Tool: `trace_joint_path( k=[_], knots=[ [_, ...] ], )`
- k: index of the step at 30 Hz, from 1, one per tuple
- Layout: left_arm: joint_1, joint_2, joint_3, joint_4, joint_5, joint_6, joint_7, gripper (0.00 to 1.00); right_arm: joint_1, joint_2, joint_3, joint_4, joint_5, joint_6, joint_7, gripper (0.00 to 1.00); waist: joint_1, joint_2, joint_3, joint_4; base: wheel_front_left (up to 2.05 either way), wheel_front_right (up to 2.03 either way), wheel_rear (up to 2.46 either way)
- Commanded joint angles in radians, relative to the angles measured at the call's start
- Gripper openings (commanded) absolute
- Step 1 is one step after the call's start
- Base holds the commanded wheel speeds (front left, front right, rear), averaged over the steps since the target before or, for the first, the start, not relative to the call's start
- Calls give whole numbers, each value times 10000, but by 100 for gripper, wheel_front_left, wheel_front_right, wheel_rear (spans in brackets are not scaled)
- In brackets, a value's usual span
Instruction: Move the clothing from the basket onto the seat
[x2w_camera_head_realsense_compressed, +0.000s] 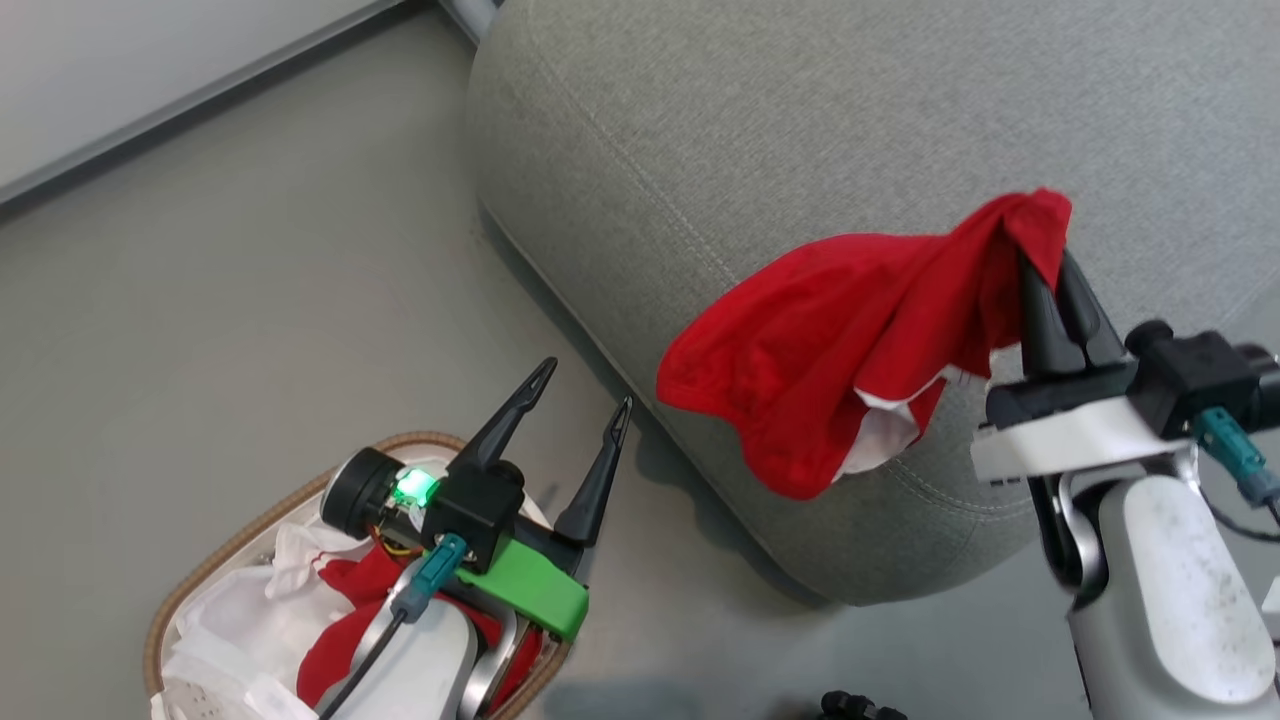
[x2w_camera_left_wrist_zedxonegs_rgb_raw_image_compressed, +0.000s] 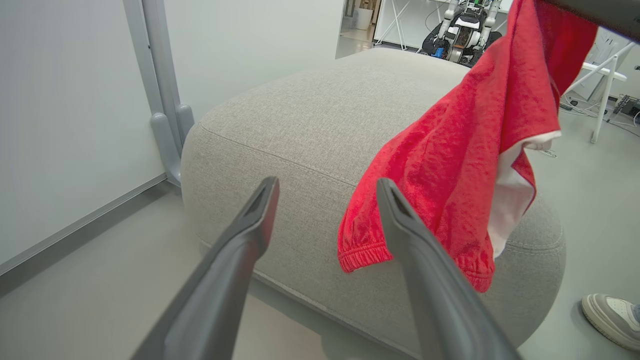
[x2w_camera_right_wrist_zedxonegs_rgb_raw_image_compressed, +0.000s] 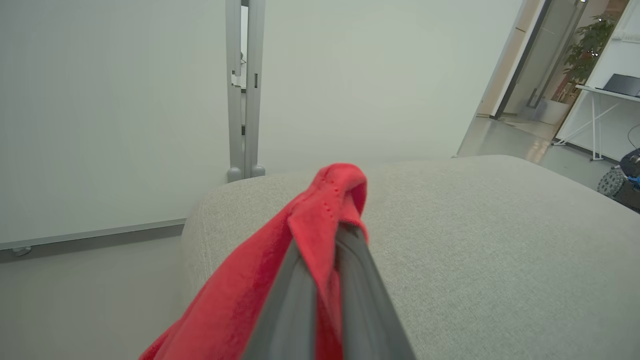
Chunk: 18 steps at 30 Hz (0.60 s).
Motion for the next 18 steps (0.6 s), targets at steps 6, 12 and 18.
trace_joint_path(
  k=[6,12,18],
  knots=[
    [-677,329,-218,-139,246,-25,-5,100,-1971,-22,-408,-253,-684,-14,-21,0,0,0,1112,777,0,0,0],
    [-1402,405,-688,-317,519,-25,-5,100,-4750,-285,-1004,-97,-2439,-15,-21,0,0,0,2115,1737,0,0,0],
    [-2024,259,-1058,-508,676,-25,-5,100,-7019,-1495,-2187,909,-3026,-15,-13,0,0,0,3012,2917,0,0,0]
  ],
)
